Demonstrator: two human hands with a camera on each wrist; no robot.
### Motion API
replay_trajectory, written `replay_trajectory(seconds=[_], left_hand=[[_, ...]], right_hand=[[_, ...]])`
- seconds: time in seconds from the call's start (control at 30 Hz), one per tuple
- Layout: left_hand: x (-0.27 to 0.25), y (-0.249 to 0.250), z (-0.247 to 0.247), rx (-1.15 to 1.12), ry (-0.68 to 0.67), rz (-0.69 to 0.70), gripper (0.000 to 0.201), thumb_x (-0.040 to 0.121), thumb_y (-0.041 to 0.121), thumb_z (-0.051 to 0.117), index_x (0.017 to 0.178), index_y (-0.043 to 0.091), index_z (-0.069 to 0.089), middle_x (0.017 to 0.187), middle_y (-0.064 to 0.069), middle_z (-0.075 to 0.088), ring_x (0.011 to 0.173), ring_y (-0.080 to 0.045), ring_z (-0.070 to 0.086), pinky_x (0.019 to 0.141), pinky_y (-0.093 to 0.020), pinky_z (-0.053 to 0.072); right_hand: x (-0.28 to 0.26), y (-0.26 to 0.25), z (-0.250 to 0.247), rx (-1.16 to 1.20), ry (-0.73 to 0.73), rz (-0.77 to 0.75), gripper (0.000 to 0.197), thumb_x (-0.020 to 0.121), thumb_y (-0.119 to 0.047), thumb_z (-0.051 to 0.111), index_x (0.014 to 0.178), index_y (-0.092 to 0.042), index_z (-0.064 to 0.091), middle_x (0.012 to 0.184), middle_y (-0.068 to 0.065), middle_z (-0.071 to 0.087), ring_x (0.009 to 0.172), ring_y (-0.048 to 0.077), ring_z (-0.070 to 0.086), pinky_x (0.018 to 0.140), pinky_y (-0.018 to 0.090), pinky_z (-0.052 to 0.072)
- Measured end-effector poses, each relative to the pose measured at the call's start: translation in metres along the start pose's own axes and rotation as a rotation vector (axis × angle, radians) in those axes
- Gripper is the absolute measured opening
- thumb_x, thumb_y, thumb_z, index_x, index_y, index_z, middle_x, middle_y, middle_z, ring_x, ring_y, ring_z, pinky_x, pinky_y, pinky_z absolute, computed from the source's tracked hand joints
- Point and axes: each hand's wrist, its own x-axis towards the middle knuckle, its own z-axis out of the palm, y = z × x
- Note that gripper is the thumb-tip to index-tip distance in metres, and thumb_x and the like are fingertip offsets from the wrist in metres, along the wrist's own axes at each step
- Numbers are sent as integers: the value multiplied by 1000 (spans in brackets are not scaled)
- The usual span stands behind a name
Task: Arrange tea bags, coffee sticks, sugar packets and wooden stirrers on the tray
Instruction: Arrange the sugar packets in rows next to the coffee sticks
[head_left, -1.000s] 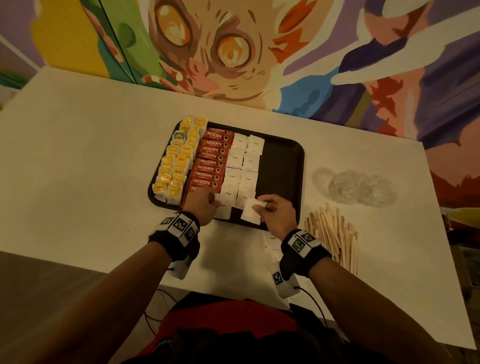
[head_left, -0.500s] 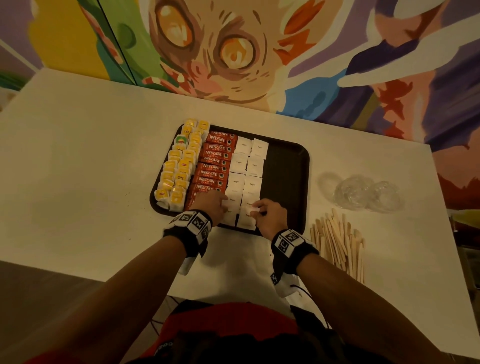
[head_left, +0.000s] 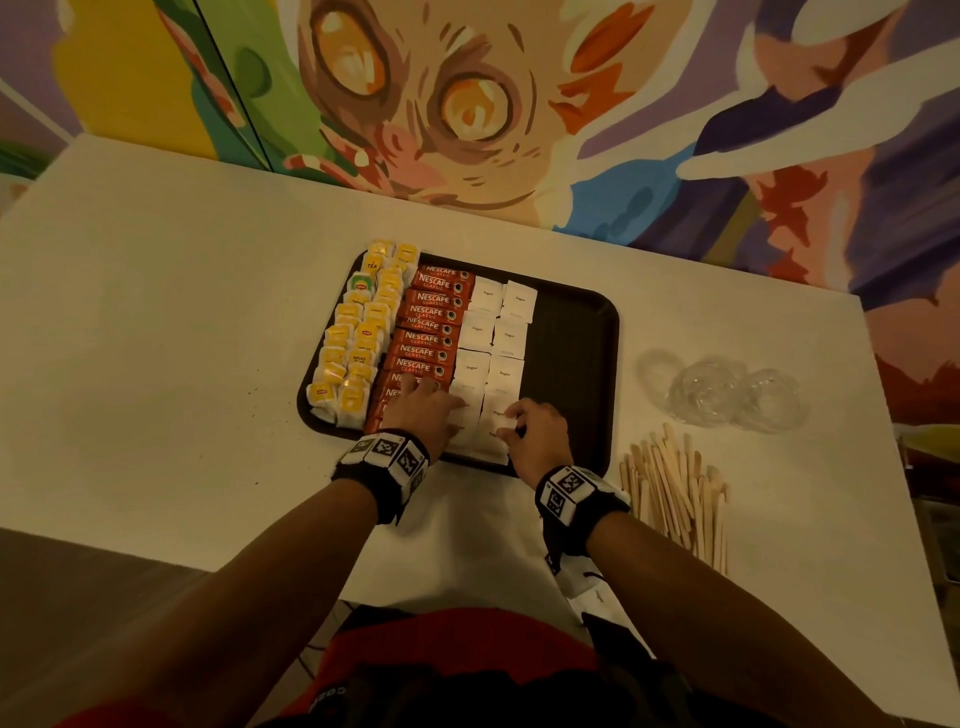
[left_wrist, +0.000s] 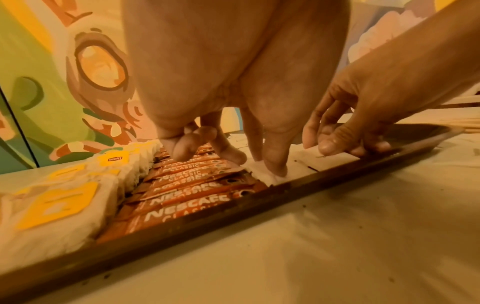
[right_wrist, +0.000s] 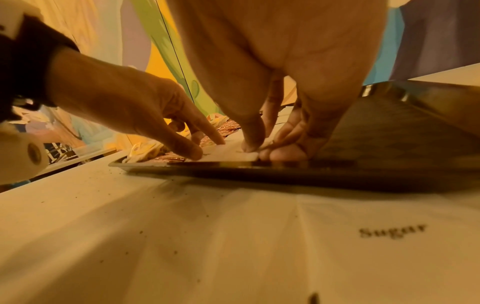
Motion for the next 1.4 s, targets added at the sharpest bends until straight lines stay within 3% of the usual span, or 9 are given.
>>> replay_trajectory(seconds=[0.13,0.33,0.53,0.67,0.77,0.87,1.03,1.27,1.4], left_hand=[[-2,-1,5,-13,49,9,46,93,34,58,138,34,47,143,-4,38,137,-32,21,112,-48,28],[-4,-2,9,-46,66,11,45,94,35,56,138,33,47,142,-3,39,136,-31,23,112,-46,28],[-6,-3,9,-74,70,16,44,95,35,54,138,31,45,144,-3,39,135,-30,24,111,-45,29],[-10,-3,8,-82,113,22,44,96,36,51,139,29,44,143,-3,40,134,-29,26,109,-43,31],[-14,1,6,-108,153,43,42,97,34,50,138,27,45,141,-3,43,133,-28,28,110,-41,29],[-17,7,5,-132,158,113,40,97,32,49,136,27,48,139,-1,49,132,-25,33,111,-39,27],[-29,30,8,-114,115,251,41,97,32,48,137,28,46,140,-1,50,134,-25,34,114,-41,26],[-58,78,17,-92,-62,414,42,97,35,47,139,29,45,139,2,49,132,-21,34,108,-40,35],[-70,100,29,-8,-184,439,40,97,37,48,136,27,48,140,1,47,132,-21,36,108,-41,34]], right_hand=[[-1,0,-1,9,-7,-2,29,92,-20,66,119,-15,58,122,8,52,100,11,42,84,21,38],[-1,1,-1,-2,-22,-15,28,93,-21,66,120,-14,61,126,9,50,114,21,51,88,21,38],[-3,2,-3,32,-9,-18,27,92,-19,67,117,-15,61,124,8,50,112,22,54,90,24,42],[-9,7,-8,58,20,-29,27,91,-20,68,117,-15,61,121,6,51,110,19,54,87,20,39],[-16,12,-13,105,27,-43,25,90,-22,69,114,-17,63,115,4,55,104,16,57,91,25,49],[-23,19,-23,114,17,-62,20,90,-24,69,109,-20,65,107,1,58,93,12,58,81,21,49],[-44,44,-48,131,41,-75,9,93,-18,65,102,-21,66,96,-6,63,81,-1,56,67,8,39],[-78,92,-71,39,27,-69,10,90,-16,65,96,-24,67,93,-6,62,81,6,56,74,21,45],[-96,112,-75,-129,-36,-25,22,88,-26,70,109,-25,65,103,-6,56,94,13,58,78,22,43]])
